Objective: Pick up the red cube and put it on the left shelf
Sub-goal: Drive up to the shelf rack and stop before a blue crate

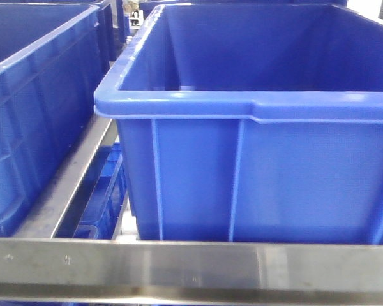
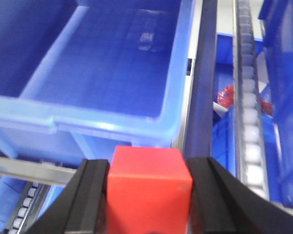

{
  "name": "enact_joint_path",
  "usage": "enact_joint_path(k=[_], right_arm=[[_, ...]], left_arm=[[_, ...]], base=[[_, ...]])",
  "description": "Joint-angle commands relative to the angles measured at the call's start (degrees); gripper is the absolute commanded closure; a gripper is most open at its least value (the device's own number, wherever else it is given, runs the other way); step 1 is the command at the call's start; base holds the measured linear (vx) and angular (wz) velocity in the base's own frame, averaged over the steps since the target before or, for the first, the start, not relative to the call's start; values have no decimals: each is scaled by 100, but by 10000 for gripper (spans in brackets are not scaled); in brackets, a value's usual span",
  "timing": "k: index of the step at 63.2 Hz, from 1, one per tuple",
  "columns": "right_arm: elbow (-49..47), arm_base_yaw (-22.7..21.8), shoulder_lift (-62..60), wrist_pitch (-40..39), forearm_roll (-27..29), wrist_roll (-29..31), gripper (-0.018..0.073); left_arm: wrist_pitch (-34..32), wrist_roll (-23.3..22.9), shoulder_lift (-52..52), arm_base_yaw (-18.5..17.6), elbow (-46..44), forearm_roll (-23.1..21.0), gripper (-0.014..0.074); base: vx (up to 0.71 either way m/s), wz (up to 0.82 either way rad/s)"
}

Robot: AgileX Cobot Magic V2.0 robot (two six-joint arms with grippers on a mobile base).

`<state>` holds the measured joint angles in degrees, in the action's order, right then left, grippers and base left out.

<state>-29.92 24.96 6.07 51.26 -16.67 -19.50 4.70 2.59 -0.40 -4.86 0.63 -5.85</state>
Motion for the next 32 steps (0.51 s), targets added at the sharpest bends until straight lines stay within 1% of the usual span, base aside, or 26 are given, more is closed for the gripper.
enact_joint_path(k=[1,26,29,32], right_arm=[[-123,-26,74,-468,-119,57,422],[-123,-26,74,-468,-119,57,422],[-123,-26,74,-468,-119,57,422],[-123,-26,74,-468,-119,57,422]], left_arm=[[-506,-31,-70,-32,136,-21,495],[-506,-31,-70,-32,136,-21,496],[-506,-31,-70,-32,136,-21,495],[-506,-31,-70,-32,136,-21,495]], base=[[13,30],[9,4],[6,36],[7,-23]])
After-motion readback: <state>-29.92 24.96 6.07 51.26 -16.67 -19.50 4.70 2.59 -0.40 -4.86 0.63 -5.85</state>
